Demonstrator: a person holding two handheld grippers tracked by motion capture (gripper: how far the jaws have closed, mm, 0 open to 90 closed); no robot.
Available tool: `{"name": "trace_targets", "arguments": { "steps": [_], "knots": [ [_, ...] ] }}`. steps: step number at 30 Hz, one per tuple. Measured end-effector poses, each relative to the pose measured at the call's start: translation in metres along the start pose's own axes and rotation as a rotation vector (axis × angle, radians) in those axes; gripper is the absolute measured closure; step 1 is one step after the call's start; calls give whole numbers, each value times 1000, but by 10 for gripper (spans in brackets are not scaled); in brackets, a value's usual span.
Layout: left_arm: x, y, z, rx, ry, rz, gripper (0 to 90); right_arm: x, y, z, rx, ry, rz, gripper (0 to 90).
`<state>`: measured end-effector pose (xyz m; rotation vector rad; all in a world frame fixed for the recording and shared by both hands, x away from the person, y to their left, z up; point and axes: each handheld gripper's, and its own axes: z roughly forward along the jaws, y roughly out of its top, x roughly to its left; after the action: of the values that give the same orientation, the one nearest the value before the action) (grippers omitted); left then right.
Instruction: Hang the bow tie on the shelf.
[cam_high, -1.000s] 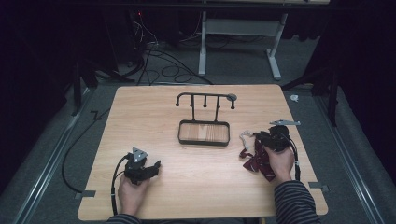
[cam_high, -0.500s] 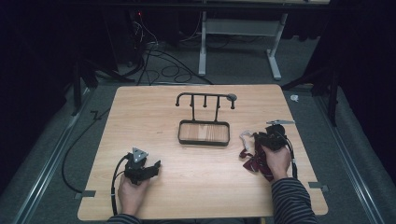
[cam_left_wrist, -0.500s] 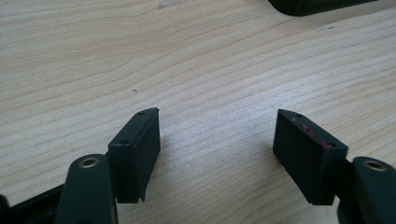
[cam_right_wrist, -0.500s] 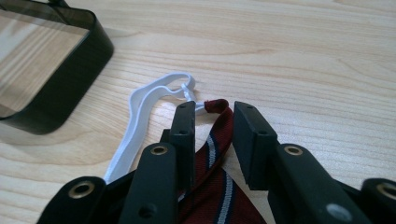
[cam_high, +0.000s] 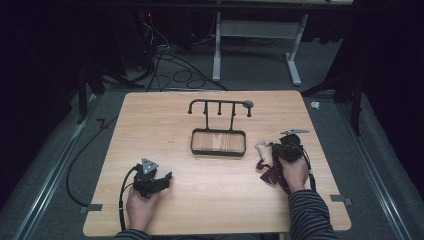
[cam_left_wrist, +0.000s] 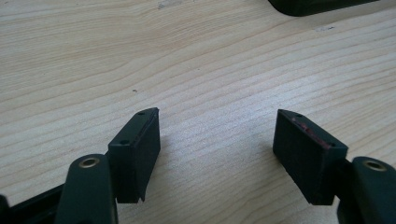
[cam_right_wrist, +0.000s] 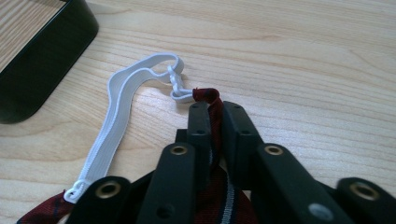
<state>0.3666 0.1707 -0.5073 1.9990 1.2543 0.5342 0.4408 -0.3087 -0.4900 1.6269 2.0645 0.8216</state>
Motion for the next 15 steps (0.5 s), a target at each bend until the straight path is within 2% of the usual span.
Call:
{"name": "trace_targets", "arguments": {
  "steps": [7, 15],
  "knots": [
    [0, 0, 0, -1, -2, -2, 324, 0, 0, 0, 4, -6, -12, 899],
    [0, 0, 0, 1, -3, -3, 322, 2, 2, -15, -53, 17, -31, 900]
  ]
}}
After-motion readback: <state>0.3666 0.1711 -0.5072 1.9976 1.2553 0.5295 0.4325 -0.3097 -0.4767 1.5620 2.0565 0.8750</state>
